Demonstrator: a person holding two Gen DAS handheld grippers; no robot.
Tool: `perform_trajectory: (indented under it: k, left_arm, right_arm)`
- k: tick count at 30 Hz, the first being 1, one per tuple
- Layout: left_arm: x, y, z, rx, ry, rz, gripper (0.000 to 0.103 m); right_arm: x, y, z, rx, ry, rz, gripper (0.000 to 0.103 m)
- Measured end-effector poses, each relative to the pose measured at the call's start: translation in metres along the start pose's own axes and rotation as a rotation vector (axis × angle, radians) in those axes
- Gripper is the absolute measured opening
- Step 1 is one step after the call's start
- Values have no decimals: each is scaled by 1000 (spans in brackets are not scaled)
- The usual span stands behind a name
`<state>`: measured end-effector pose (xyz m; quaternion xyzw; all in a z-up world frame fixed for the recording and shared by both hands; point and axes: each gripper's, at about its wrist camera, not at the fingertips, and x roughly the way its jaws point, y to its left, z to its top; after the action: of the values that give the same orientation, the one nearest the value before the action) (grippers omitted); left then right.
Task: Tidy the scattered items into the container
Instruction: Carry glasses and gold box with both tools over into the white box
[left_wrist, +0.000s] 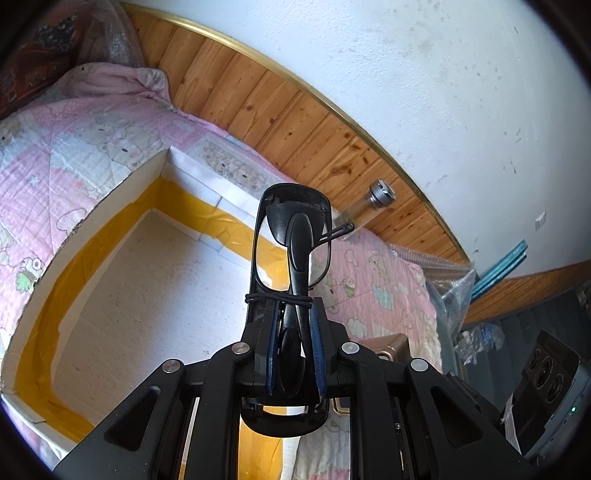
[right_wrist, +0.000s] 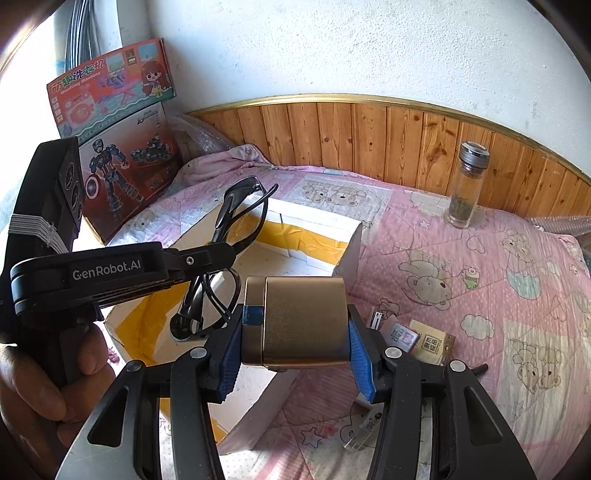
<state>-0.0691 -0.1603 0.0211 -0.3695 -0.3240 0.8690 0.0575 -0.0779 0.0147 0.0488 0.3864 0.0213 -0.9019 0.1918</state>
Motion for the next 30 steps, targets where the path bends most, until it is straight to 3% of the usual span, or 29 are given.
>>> perform_trajectory:
  k: [30]
  left_arm:
    - [-2,31,40,-39,-30,3,16]
  right_arm:
    - [29,25,23,-55,11,18,52]
